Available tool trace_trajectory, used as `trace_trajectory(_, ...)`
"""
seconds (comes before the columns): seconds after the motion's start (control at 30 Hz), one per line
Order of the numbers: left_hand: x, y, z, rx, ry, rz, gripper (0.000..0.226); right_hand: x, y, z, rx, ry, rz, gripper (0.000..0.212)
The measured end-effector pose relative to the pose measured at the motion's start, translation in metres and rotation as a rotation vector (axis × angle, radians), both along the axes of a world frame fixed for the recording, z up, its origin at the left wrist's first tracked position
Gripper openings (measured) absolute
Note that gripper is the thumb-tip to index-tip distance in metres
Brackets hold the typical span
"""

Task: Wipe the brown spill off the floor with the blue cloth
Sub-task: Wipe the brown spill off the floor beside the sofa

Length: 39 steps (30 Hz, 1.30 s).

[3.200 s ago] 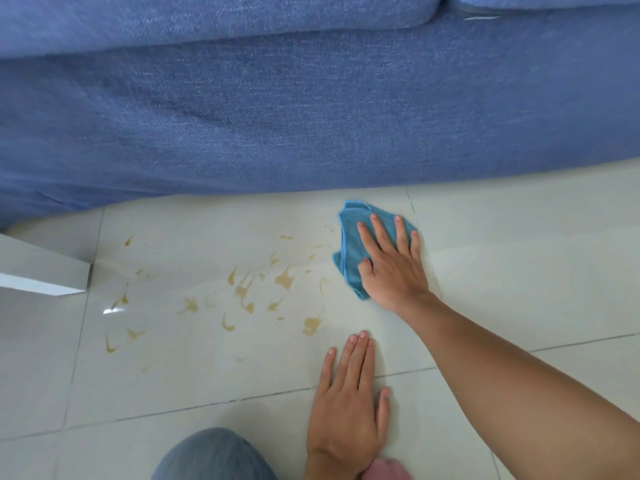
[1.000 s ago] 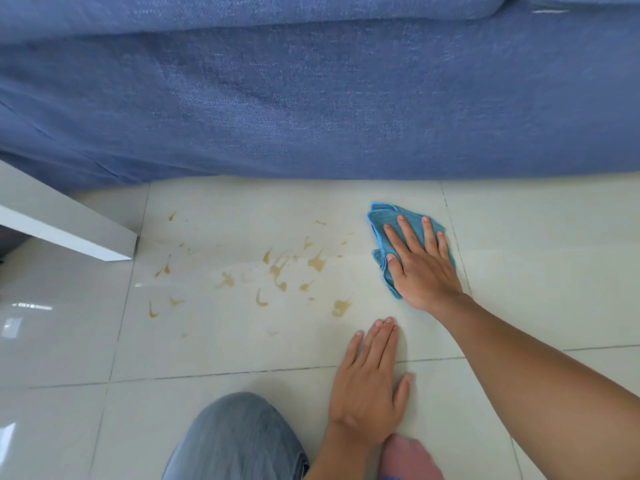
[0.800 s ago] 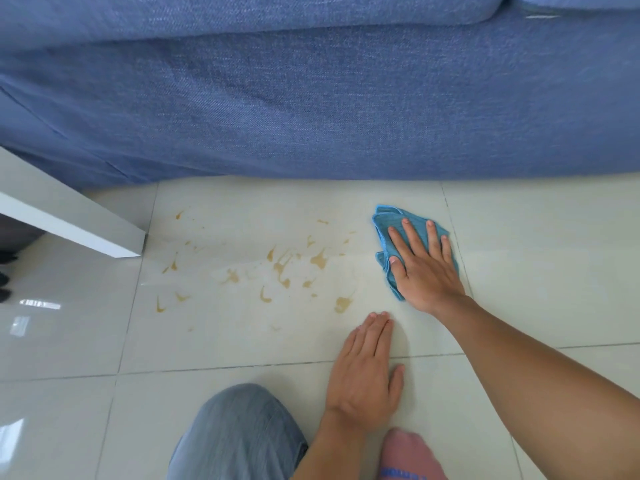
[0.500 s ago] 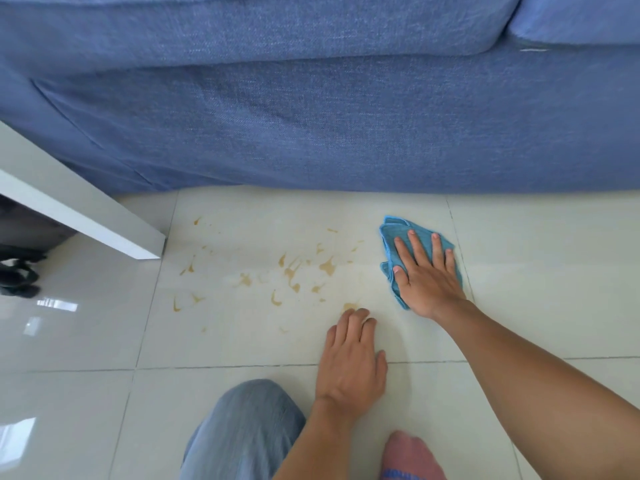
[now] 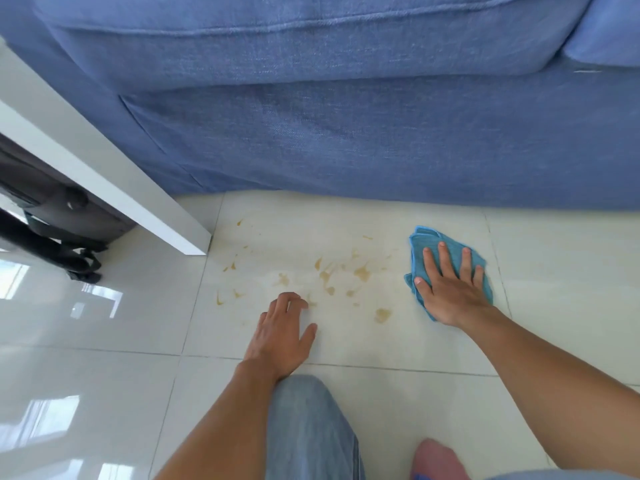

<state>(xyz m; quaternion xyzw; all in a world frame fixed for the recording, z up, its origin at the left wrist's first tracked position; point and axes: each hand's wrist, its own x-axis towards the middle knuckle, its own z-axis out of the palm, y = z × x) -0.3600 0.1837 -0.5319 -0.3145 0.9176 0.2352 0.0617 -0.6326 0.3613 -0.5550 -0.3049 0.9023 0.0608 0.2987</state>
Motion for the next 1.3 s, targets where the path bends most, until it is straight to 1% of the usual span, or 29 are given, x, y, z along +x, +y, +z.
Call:
trace_trajectory(0.13,0.045,-0.010,-0.015,-0.018,0.013,0.067,0.047,0.001,-0.001,-0.005,-0.010,0.023,-0.002,0.067)
trace_trajectory(0.27,0.060,-0.004,-0.034,-0.030,0.075,0.099,0.059,0.005,-0.002,-0.010,-0.032,0.074,0.018,0.067)
trace_trajectory(0.4,0.068,-0.004,-0.056,-0.151,0.032,-0.031,0.070,0.009,-0.003,-0.015,-0.054,0.133,0.036,0.068)
trace_trajectory(0.5,0.071,-0.002,-0.065,-0.200,-0.012,-0.151,0.071,0.013,-0.008,-0.020,-0.070,0.189,0.042,0.072)
trace_trajectory(0.57,0.072,-0.005,-0.067,-0.209,0.012,-0.166,0.072,0.015,-0.014,-0.024,-0.092,0.222,0.057,0.072)
trace_trajectory(0.67,0.073,-0.007,-0.065,-0.200,0.047,-0.151,0.074,0.024,-0.027,-0.026,-0.150,0.233,0.120,0.074)
trace_trajectory(0.73,0.073,-0.008,-0.066,-0.203,0.060,-0.160,0.075,0.035,-0.031,-0.028,-0.218,0.245,0.210,0.073)
trace_trajectory(0.83,0.073,-0.008,-0.067,-0.193,0.071,-0.163,0.077,0.038,-0.016,-0.031,-0.273,0.242,0.330,0.071)
trace_trajectory(0.9,0.074,-0.008,-0.067,-0.189,0.082,-0.150,0.077,0.028,-0.011,-0.029,-0.262,0.255,0.313,0.071)
trace_trajectory(0.97,0.072,-0.009,-0.066,-0.181,0.100,-0.140,0.076,0.016,-0.022,-0.028,-0.248,0.275,0.211,0.073)
trace_trajectory(1.03,0.071,-0.008,-0.065,-0.187,0.116,-0.135,0.076,0.013,-0.050,-0.027,-0.243,0.256,0.117,0.073)
trace_trajectory(1.07,0.070,-0.008,-0.065,-0.192,0.115,-0.138,0.076,0.015,-0.064,-0.025,-0.252,0.233,0.108,0.072)
trace_trajectory(1.13,0.071,-0.009,-0.066,-0.186,0.115,-0.149,0.077,0.022,-0.079,-0.023,-0.298,0.168,0.175,0.071)
trace_trajectory(1.23,0.073,-0.011,-0.069,-0.173,0.116,-0.150,0.077,0.025,-0.062,-0.022,-0.389,0.094,0.311,0.073)
trace_trajectory(1.3,0.073,-0.011,-0.070,-0.165,0.118,-0.153,0.078,0.016,-0.045,-0.023,-0.423,0.104,0.292,0.075)
